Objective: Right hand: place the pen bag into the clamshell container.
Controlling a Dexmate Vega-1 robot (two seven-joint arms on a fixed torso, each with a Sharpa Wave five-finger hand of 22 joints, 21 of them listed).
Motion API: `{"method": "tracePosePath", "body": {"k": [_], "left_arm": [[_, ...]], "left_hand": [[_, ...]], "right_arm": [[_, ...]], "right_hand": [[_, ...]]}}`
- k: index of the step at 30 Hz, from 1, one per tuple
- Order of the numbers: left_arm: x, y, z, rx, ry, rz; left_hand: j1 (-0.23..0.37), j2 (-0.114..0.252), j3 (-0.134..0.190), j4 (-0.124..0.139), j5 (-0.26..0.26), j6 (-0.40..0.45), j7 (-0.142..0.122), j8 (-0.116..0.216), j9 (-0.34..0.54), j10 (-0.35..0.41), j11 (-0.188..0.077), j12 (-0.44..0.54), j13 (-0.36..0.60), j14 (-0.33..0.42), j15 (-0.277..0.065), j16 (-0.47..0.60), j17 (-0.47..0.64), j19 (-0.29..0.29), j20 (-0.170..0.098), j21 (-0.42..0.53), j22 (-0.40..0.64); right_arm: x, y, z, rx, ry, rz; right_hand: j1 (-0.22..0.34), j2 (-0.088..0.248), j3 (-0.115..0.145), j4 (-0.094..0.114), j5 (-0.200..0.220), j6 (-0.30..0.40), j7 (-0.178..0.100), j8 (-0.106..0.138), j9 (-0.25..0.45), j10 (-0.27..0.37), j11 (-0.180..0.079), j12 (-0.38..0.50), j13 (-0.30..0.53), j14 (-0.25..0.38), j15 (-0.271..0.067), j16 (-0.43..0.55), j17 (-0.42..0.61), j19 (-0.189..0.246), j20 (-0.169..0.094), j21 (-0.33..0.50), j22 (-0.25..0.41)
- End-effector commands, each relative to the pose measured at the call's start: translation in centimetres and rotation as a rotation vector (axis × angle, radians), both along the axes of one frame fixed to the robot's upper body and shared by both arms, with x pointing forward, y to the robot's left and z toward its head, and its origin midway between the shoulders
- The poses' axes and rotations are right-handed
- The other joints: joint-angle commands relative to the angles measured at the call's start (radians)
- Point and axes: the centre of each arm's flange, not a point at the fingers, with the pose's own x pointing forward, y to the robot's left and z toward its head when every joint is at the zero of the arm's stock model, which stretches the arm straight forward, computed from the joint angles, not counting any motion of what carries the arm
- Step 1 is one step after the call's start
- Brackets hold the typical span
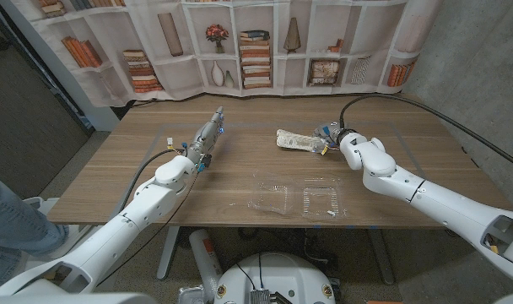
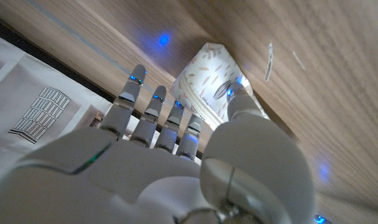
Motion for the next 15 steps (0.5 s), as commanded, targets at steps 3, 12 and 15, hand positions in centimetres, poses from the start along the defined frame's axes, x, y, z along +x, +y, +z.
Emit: {"method": "tracePosePath", "body": {"k": [3,12,15], "left_arm": [[-0.3,-0.1,-0.2,-0.001,0.003,0.000],[-0.5,-0.2,-0.2,-0.002,0.000,-0.007],[-0.6,-0.3,-0.2,-0.002,0.001,-0.010]], "left_hand": [[0.000,0.010,-0.006,0.002,-0.004,0.003,-0.003,-0.001,0.006,-0.004,-0.006,-0.002,0.005,-0.045,0.002,-0.002,0.003,-0.111,0.005,-0.001,0.005],[0.000,0.011,-0.007,0.002,-0.004,0.002,-0.004,-0.001,0.006,-0.004,-0.005,-0.002,0.005,-0.045,0.004,-0.002,0.004,-0.111,0.004,-0.001,0.005],[0.000,0.011,-0.007,0.002,-0.004,0.002,-0.004,-0.001,0.006,-0.005,-0.005,-0.003,0.005,-0.046,0.003,-0.002,0.004,-0.112,0.004,-0.001,0.005]], "right_arm": [[-0.5,-0.2,-0.2,0.010,-0.061,0.017],[-1.2,-0.2,-0.1,0.011,-0.093,0.035],[-1.5,-0.1,0.0,0.011,-0.110,0.044]], "right_hand": [[0.004,0.018,0.011,-0.005,-0.006,0.065,0.000,0.002,0.003,0.097,-0.024,0.017,0.002,0.075,-0.086,0.006,-0.001,0.022,-0.005,-0.007,0.006],[0.008,0.028,0.017,-0.005,-0.006,0.101,-0.001,0.004,0.004,0.128,-0.027,0.018,0.001,0.097,-0.094,0.002,-0.001,0.031,-0.012,-0.009,0.006],[0.008,0.033,0.020,-0.004,-0.008,0.129,-0.001,0.006,0.004,0.151,-0.028,0.019,0.001,0.118,-0.107,0.002,-0.001,0.037,-0.018,-0.010,0.006]]}}
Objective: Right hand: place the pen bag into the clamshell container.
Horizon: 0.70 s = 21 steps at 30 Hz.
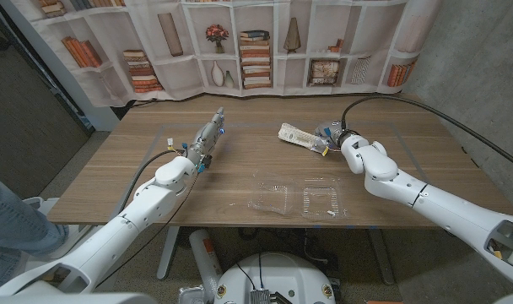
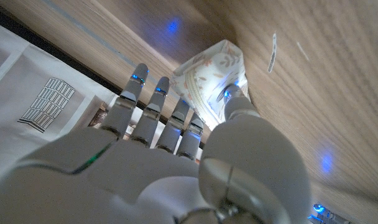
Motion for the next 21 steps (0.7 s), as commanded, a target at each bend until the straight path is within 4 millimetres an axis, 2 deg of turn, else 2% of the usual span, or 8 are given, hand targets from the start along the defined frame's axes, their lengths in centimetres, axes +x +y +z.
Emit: {"method": "tracePosePath", "body": {"k": [1,8,9,12,21], "left_arm": [[-0.3,-0.1,0.0,-0.003,-0.001,-0.008],[-0.5,-0.3,0.2,-0.002,-0.008,-0.008],[-0.5,-0.3,0.2,-0.003,-0.007,-0.008],[-0.4,-0.4,0.1,0.000,-0.004,-0.008],[-0.4,-0.5,0.3,0.006,-0.004,-0.010]], "left_hand": [[0.000,0.011,-0.008,0.002,0.000,0.002,-0.004,-0.002,0.006,-0.005,-0.006,-0.003,0.005,-0.046,0.003,-0.002,0.004,-0.112,0.004,-0.001,0.005],[0.001,0.012,-0.008,0.002,-0.001,0.001,-0.003,-0.002,0.006,-0.006,-0.006,-0.003,0.005,-0.046,0.003,-0.002,0.004,-0.111,0.004,-0.001,0.005],[0.001,0.012,-0.009,0.002,-0.001,0.001,-0.003,-0.002,0.006,-0.006,-0.005,-0.003,0.005,-0.046,0.003,-0.002,0.004,-0.111,0.005,-0.001,0.005],[0.001,0.013,-0.009,0.002,-0.001,0.001,-0.003,-0.002,0.006,-0.006,-0.007,-0.003,0.005,-0.046,0.004,-0.002,0.004,-0.111,0.005,-0.001,0.005],[0.002,0.014,-0.011,0.002,-0.001,0.002,-0.004,-0.001,0.006,-0.006,-0.005,-0.003,0.005,-0.046,0.004,-0.002,0.004,-0.111,0.004,-0.002,0.005]], "right_arm": [[-0.9,0.0,0.1,0.004,-0.055,0.027],[-1.4,-0.1,0.1,0.016,-0.091,0.050],[-1.5,-0.1,0.1,0.017,-0.095,0.049],[-1.6,-0.2,0.0,0.023,-0.104,0.059],[-2.0,-0.3,0.2,0.043,-0.131,0.087]], "right_hand": [[0.003,0.021,0.009,0.001,-0.004,0.039,-0.001,0.006,0.004,0.033,-0.003,0.007,0.001,0.040,-0.101,0.002,0.001,0.016,-0.006,-0.006,0.002],[0.010,0.031,0.017,-0.002,-0.005,0.072,-0.001,0.008,0.004,0.060,-0.005,0.006,0.000,0.064,-0.109,0.000,0.000,0.023,-0.012,-0.008,0.002],[0.013,0.033,0.020,-0.003,-0.007,0.089,-0.001,0.010,0.004,0.069,-0.007,0.004,0.000,0.073,-0.111,-0.001,0.000,0.022,-0.028,-0.010,0.002],[0.020,0.038,0.025,-0.007,-0.009,0.124,-0.001,0.013,0.005,0.094,-0.007,0.003,0.000,0.087,-0.113,-0.006,-0.002,0.026,-0.036,-0.012,0.002],[0.033,0.047,0.035,-0.013,-0.011,0.153,-0.002,0.010,0.005,0.118,-0.011,-0.003,0.000,0.110,-0.128,-0.009,-0.002,0.039,-0.044,-0.012,0.002]]}}
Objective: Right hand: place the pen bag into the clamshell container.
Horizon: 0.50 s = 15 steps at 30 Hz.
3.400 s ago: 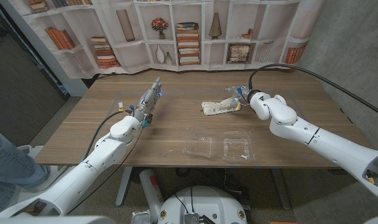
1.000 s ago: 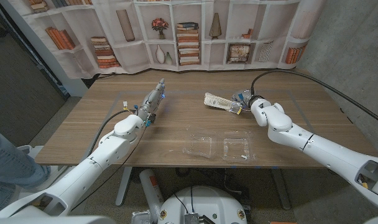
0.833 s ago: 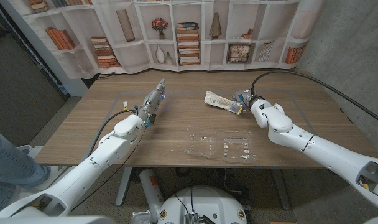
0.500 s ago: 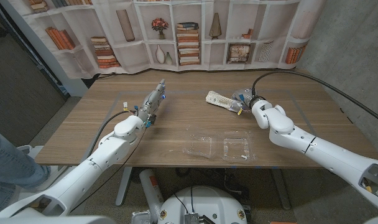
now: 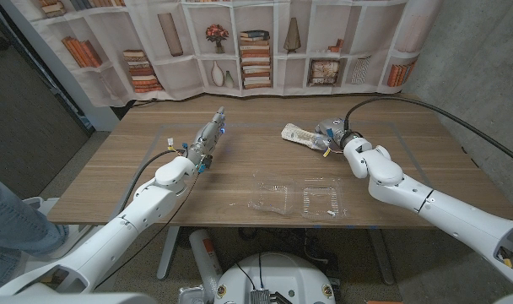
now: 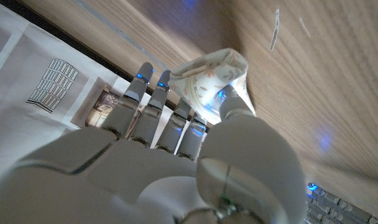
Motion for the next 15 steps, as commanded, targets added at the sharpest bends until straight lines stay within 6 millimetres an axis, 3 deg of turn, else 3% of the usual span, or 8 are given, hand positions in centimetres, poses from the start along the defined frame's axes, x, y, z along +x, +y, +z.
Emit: {"method": "tracePosePath", "body": {"k": [1,15], "left_arm": [[0.02,-0.19,0.13,0.009,0.001,-0.002],[0.22,0.01,0.36,0.011,0.002,-0.001]], "left_hand": [[0.002,0.006,-0.007,0.006,-0.001,0.002,-0.003,-0.001,0.006,-0.002,-0.002,-0.003,0.005,-0.046,0.003,-0.002,0.004,-0.111,0.004,-0.002,0.005],[0.003,0.008,-0.008,0.006,-0.002,0.001,-0.003,-0.002,0.006,-0.001,-0.002,-0.002,0.005,-0.046,0.005,-0.002,0.004,-0.111,0.004,-0.002,0.005]], "right_arm": [[-0.59,-0.14,0.13,0.024,-0.040,0.036],[-1.57,-0.12,0.67,0.053,-0.069,0.080]], "right_hand": [[0.009,0.008,0.009,-0.005,-0.007,0.016,-0.001,0.003,0.002,0.013,-0.001,-0.003,0.000,0.015,-0.116,-0.002,0.003,0.007,-0.005,-0.004,0.003],[0.016,0.012,0.014,-0.008,-0.008,0.032,-0.001,0.002,0.002,0.020,-0.003,-0.008,0.000,0.015,-0.123,-0.008,0.003,0.009,-0.008,-0.005,0.003]]}}
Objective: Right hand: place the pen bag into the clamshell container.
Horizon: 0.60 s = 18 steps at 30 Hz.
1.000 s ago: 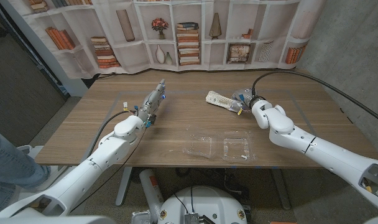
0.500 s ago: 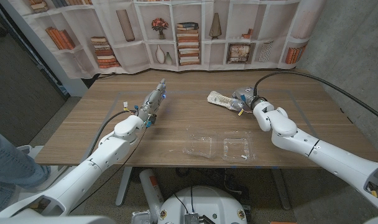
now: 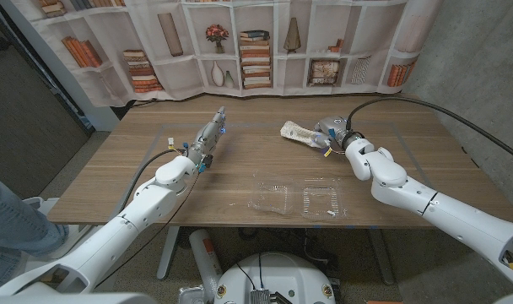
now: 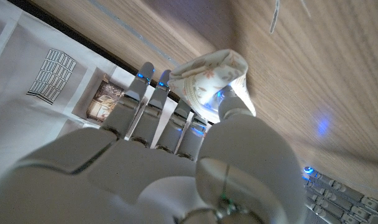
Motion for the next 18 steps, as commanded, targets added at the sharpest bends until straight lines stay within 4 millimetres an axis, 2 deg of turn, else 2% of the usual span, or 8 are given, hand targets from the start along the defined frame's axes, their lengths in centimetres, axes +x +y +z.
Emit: {"method": "tracePosePath", "body": {"k": [1,18], "left_arm": [[0.2,0.2,0.1,0.005,0.001,0.000],[-0.1,0.2,0.8,0.018,-0.012,-0.004]], "left_hand": [[0.003,0.008,-0.005,0.002,-0.002,0.001,-0.003,-0.002,0.002,-0.001,-0.002,-0.002,0.005,-0.046,0.005,-0.002,0.004,-0.111,0.004,-0.002,0.006],[0.005,0.010,-0.007,0.001,-0.003,0.001,-0.003,-0.001,0.003,-0.001,-0.002,-0.002,0.005,-0.046,0.005,-0.002,0.004,-0.111,0.002,-0.002,0.006]], "right_arm": [[-1.0,0.0,0.4,0.030,-0.028,0.042],[-3.1,-0.3,0.7,0.057,-0.081,0.092]], "right_hand": [[0.013,0.008,0.009,-0.003,0.000,0.009,-0.002,0.002,0.003,0.009,-0.003,-0.003,0.000,0.010,-0.121,-0.006,0.003,0.002,-0.002,-0.006,0.003],[0.021,0.010,0.014,-0.007,-0.001,0.015,-0.002,-0.003,0.003,0.006,-0.005,-0.011,0.000,0.003,-0.125,-0.014,0.003,0.002,-0.007,-0.008,0.003]]}}
